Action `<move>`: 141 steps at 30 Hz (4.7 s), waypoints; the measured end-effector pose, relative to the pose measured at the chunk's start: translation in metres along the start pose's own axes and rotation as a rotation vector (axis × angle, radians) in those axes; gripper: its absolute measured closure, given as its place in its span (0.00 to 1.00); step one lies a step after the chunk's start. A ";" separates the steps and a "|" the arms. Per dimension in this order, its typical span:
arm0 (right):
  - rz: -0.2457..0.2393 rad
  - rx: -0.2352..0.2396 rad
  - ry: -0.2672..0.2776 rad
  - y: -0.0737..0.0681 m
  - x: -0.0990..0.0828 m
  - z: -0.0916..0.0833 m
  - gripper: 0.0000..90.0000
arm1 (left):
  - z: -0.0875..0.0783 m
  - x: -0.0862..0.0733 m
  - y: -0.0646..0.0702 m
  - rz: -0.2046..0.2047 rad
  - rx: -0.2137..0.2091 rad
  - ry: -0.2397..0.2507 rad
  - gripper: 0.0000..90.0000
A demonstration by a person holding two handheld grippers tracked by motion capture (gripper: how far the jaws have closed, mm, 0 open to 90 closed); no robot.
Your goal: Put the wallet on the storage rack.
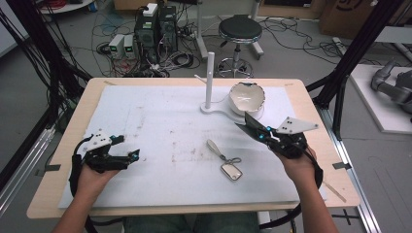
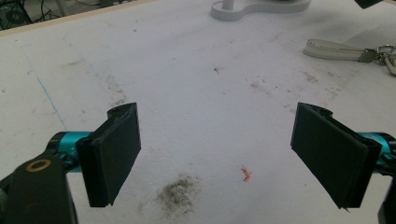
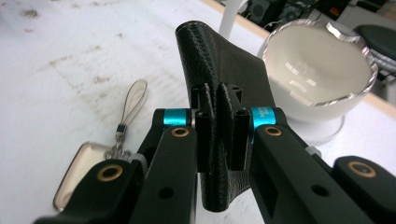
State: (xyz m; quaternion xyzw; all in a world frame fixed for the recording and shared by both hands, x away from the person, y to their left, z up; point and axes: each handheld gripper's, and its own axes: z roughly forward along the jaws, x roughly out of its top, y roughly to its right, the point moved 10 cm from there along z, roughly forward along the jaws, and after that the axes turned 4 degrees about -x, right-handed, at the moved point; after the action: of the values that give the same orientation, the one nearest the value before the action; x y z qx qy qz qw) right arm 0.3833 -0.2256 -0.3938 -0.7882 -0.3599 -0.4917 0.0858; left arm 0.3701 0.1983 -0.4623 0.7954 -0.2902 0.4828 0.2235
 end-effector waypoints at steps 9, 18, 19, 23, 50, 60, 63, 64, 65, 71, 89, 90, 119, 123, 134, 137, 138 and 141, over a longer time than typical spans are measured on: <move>0.002 -0.053 0.013 0.029 0.035 -0.002 0.95 | 0.000 0.001 0.000 0.001 0.000 0.002 0.18; -0.013 -0.080 -0.004 0.051 0.053 0.012 0.95 | 0.002 0.002 0.000 0.002 0.003 0.004 0.18; -0.015 -0.077 -0.008 0.053 0.054 0.015 0.95 | 0.003 0.001 0.000 0.003 0.002 0.004 0.18; -0.026 -0.083 -0.029 0.061 0.058 0.027 0.95 | 0.003 0.001 -0.001 0.000 0.004 0.002 0.18; -0.032 -0.100 -0.067 0.075 0.066 0.066 0.95 | 0.002 0.000 -0.003 -0.009 0.005 0.005 0.18; -0.026 -0.083 -0.094 0.072 0.058 0.081 0.95 | 0.001 0.000 -0.004 -0.010 0.006 0.006 0.18; -0.023 -0.077 -0.099 0.072 0.054 0.085 0.95 | 0.001 0.000 -0.004 -0.010 0.006 0.006 0.18; -0.023 -0.077 -0.099 0.072 0.054 0.085 0.95 | 0.001 0.000 -0.004 -0.010 0.005 0.006 0.18; -0.020 -0.075 -0.104 0.071 0.052 0.088 0.95 | 0.001 0.000 -0.004 -0.011 0.007 0.004 0.18; 0.004 -0.069 -0.111 0.073 0.046 0.099 0.95 | 0.001 -0.001 -0.004 -0.012 0.005 0.002 0.18; 0.064 -0.124 -0.143 0.082 0.036 0.106 0.65 | 0.002 -0.003 -0.004 -0.016 0.002 -0.003 0.18; 0.064 -0.124 -0.143 0.082 0.036 0.106 0.65 | 0.002 -0.003 -0.004 -0.013 0.002 -0.003 0.18; 0.140 -0.121 0.076 0.027 -0.017 0.003 0.35 | -0.001 0.006 0.004 0.037 -0.009 0.027 0.18; 0.148 -0.102 0.076 0.020 -0.025 0.008 0.33 | 0.000 0.006 0.003 0.031 -0.015 0.031 0.18; 0.184 -0.128 0.093 0.023 -0.030 0.005 0.24 | -0.001 0.009 0.007 0.055 -0.024 0.036 0.18; 0.191 -0.134 0.108 0.026 -0.028 0.005 0.23 | 0.000 0.009 0.005 0.053 -0.019 0.038 0.18; 0.190 -0.136 0.109 0.026 -0.028 0.006 0.23 | 0.000 0.009 0.005 0.052 -0.020 0.036 0.18; 0.190 -0.136 0.108 0.027 -0.029 0.007 0.23 | -0.001 0.009 0.003 0.051 -0.004 0.036 0.18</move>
State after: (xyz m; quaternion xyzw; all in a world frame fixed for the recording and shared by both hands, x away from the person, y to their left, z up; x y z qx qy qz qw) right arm 0.3984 -0.2559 -0.4160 -0.7952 -0.2444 -0.5464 0.0973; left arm 0.3714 0.1946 -0.4533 0.7787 -0.3073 0.5018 0.2178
